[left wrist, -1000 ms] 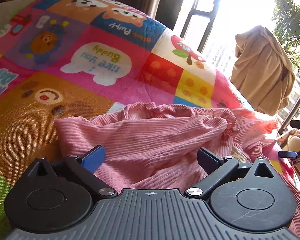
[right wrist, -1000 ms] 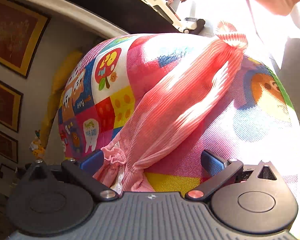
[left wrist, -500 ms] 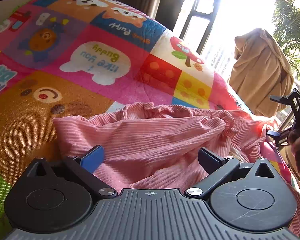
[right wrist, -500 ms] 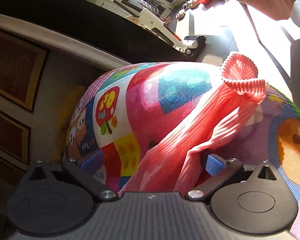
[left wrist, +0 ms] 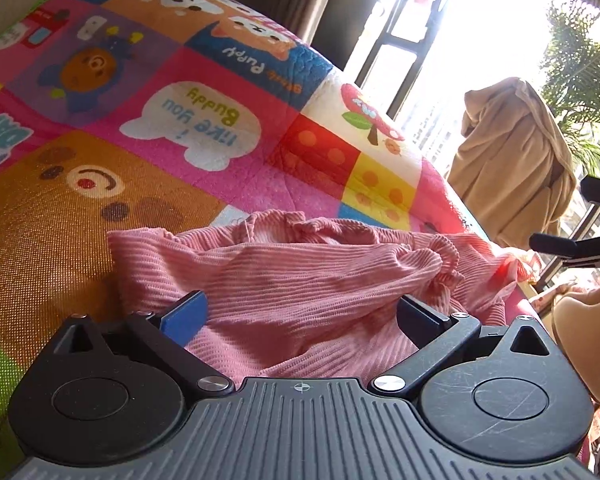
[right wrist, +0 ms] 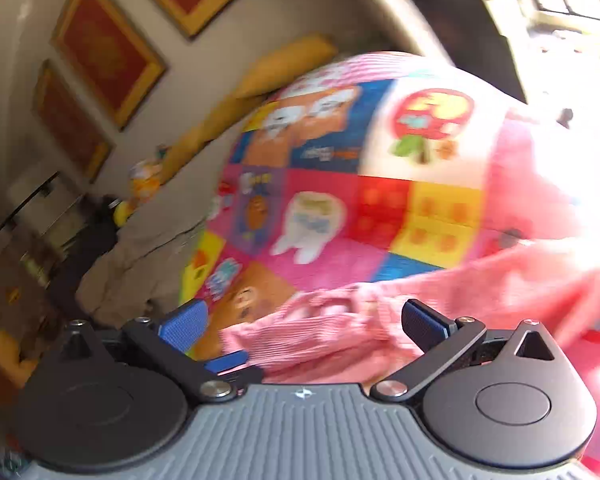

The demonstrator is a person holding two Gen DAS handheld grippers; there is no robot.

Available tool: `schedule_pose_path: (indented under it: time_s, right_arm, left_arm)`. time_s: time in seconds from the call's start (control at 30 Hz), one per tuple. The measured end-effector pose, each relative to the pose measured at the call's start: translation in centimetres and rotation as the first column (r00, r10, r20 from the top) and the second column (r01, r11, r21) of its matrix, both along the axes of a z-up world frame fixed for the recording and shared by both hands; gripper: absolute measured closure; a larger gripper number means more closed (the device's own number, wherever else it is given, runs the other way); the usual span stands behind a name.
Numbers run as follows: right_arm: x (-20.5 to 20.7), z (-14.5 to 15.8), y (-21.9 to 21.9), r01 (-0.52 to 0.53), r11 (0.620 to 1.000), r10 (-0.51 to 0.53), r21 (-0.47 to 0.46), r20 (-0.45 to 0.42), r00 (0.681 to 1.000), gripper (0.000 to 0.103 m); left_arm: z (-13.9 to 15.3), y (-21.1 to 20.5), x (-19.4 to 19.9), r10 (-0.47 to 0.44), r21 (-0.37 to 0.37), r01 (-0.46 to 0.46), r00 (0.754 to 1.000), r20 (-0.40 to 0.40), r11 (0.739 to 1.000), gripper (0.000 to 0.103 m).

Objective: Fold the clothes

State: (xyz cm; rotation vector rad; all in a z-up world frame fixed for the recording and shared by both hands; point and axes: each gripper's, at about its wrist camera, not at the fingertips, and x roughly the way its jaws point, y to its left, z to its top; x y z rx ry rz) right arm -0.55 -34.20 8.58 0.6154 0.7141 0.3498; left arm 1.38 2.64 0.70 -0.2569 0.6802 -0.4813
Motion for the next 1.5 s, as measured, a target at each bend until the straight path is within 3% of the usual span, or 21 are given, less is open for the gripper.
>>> schedule_pose_path:
  time_s: [0.03, 0.1, 0.2, 0.33, 0.43, 0.53, 0.6, 0.63, 0.7, 0.73, 0.8, 0.83, 0.9, 0.97, 1.03, 1.1, 1.3, 1.43, 1.5]
  right_arm:
    - [0.2, -1.4, -2.6, 0.125, 0.992, -0.123, 0.016, -0.084, 0.989, 0.0]
    - [-0.2, -3.5, -6.7, 0.287, 0.957, -0.275, 0.046, -0.177, 0.945, 0.0]
    - [-1.6, -6.1, -11.7, 0.459, 0.881, -0.431, 0.115, -0.209, 0.878, 0.0]
    - [-1.1, -8.9, -14.7, 0.487, 0.82, -0.429, 0.302, -0.239, 0.871, 0.0]
    - [0.6, -9.7, -14.7, 0.463, 0.807, -0.4, 0.367, -0.238, 0.885, 0.0]
    - [2.8, -7.6, -12.2, 0.345, 0.833, -0.306, 0.433, -0.16, 0.939, 0.0]
    - [4.1, -4.1, -8.0, 0.141, 0.888, -0.149, 0.437, -0.017, 0.989, 0.0]
    - [4.2, -2.2, -5.3, 0.001, 0.91, -0.029, 0.414, 0.063, 0.998, 0.0]
    - [4.1, 1.4, -0.1, -0.257, 0.908, 0.202, 0.331, 0.192, 0.96, 0.0]
    - [3.5, 2.4, 2.2, -0.34, 0.901, 0.288, 0.27, 0.212, 0.934, 0.0]
    - [2.3, 4.1, 6.3, -0.469, 0.872, 0.432, 0.138, 0.229, 0.872, 0.0]
    - [1.5, 4.3, 7.4, -0.474, 0.878, 0.451, 0.063, 0.217, 0.865, 0.0]
    - [0.5, 4.1, 7.9, -0.455, 0.891, 0.448, -0.011, 0.195, 0.873, 0.0]
    - [0.2, 3.7, 5.9, -0.341, 0.94, 0.338, -0.017, 0.191, 0.922, 0.0]
    - [1.3, 2.5, 3.2, -0.208, 0.977, 0.2, 0.047, 0.14, 0.97, 0.0]
    - [3.2, 0.8, 0.9, -0.093, 0.987, 0.085, 0.133, 0.063, 0.994, 0.0]
    - [9.3, -4.8, 0.7, -0.015, 0.933, 0.049, 0.359, -0.087, 0.995, 0.0]
    - [13.5, -8.5, 0.6, 0.055, 0.869, 0.045, 0.492, -0.189, 0.981, 0.0]
    - [15.1, -9.9, 0.8, 0.071, 0.818, 0.07, 0.57, -0.222, 0.973, 0.0]
  left_arm:
    - [0.0, 0.0, 0.0, 0.0, 0.0, 0.0, 1.0, 0.0, 1.0, 0.0]
    - [0.0, 0.0, 0.0, 0.0, -0.001, 0.0, 1.0, 0.001, 1.0, 0.0]
    - [0.0, 0.0, -0.1, -0.002, 0.001, 0.002, 1.0, 0.001, 1.0, 0.0]
    - [0.0, 0.0, -0.2, -0.003, 0.006, 0.003, 1.0, 0.002, 1.0, 0.0]
    - [0.0, 0.0, -0.2, -0.003, 0.007, 0.003, 1.0, 0.001, 1.0, 0.0]
    - [0.1, -0.1, -0.2, -0.003, 0.009, 0.003, 1.0, 0.001, 1.0, 0.0]
    - [0.1, -0.1, -0.2, -0.004, 0.01, 0.004, 1.0, 0.001, 1.0, 0.0]
    - [0.0, -0.1, -0.1, -0.004, 0.01, 0.004, 1.0, 0.001, 1.0, 0.0]
    - [0.0, 0.0, -0.1, -0.003, 0.008, 0.003, 1.0, 0.001, 1.0, 0.0]
    - [0.0, 0.0, -0.1, -0.003, 0.006, 0.003, 1.0, 0.001, 1.0, 0.0]
    - [0.0, 0.1, -0.1, -0.003, 0.002, 0.003, 1.0, 0.0, 1.0, 0.0]
    - [0.0, 0.1, -0.1, -0.003, 0.001, 0.003, 1.0, 0.0, 1.0, 0.0]
    - [0.0, 0.2, -0.1, -0.003, -0.003, 0.003, 1.0, -0.001, 1.0, 0.0]
    - [0.0, 0.2, -0.1, -0.002, -0.006, 0.002, 1.0, -0.001, 1.0, 0.0]
    - [0.0, 0.1, -0.1, -0.002, 0.0, 0.002, 1.0, -0.001, 1.0, 0.0]
    - [0.0, 0.0, -0.1, -0.002, 0.004, 0.002, 1.0, -0.001, 1.0, 0.0]
    - [0.0, 0.1, -0.1, -0.002, 0.001, 0.002, 1.0, 0.0, 1.0, 0.0]
    - [0.0, 0.1, -0.1, -0.002, 0.001, 0.002, 1.0, 0.001, 1.0, 0.0]
    - [0.0, 0.1, -0.1, -0.002, -0.003, 0.002, 1.0, 0.001, 1.0, 0.0]
